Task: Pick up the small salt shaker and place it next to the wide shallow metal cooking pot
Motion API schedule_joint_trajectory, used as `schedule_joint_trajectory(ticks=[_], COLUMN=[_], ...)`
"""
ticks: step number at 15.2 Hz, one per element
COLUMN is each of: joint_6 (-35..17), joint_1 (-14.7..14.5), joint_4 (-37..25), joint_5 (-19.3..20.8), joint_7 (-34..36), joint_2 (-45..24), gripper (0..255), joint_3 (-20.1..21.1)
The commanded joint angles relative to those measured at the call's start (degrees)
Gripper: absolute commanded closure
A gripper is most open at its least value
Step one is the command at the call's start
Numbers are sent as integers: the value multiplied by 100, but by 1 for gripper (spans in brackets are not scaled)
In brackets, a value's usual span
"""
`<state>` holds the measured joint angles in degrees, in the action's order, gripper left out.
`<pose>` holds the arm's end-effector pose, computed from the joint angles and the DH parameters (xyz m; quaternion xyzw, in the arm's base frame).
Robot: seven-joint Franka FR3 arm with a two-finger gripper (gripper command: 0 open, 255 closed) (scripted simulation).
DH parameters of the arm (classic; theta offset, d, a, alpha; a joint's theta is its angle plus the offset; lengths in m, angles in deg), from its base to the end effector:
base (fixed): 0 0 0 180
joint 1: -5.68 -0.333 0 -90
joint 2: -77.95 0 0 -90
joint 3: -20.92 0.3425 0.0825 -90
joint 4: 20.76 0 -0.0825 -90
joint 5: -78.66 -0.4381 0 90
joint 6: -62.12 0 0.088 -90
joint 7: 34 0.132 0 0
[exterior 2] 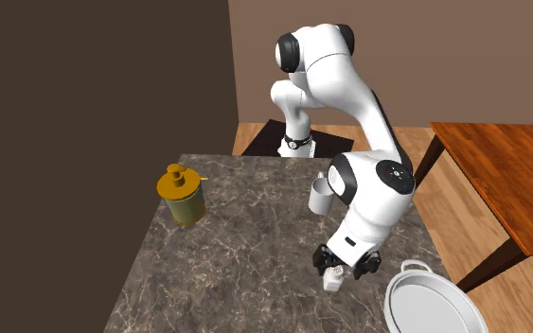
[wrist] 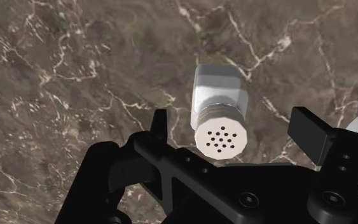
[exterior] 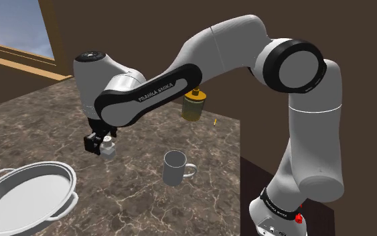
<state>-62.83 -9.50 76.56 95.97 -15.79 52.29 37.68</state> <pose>0.6372 0.3551 0.3201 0.9800 0.1861 0.0538 0.0453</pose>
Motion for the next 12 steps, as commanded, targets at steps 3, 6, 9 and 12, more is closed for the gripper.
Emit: schedule_joint_trajectory(ticks=[3,6,9,12], joint_6=[437,557,557,557], joint_1=[5,3,3,3], joint_4=[-170,-228,-228,-228], joint_5=[-132,-164,-164,-164], joint_7=[-81,-101,-101,-101], joint_2=[280,345,345,345], gripper=[0,0,0,0], joint_3=[74,91,90,90])
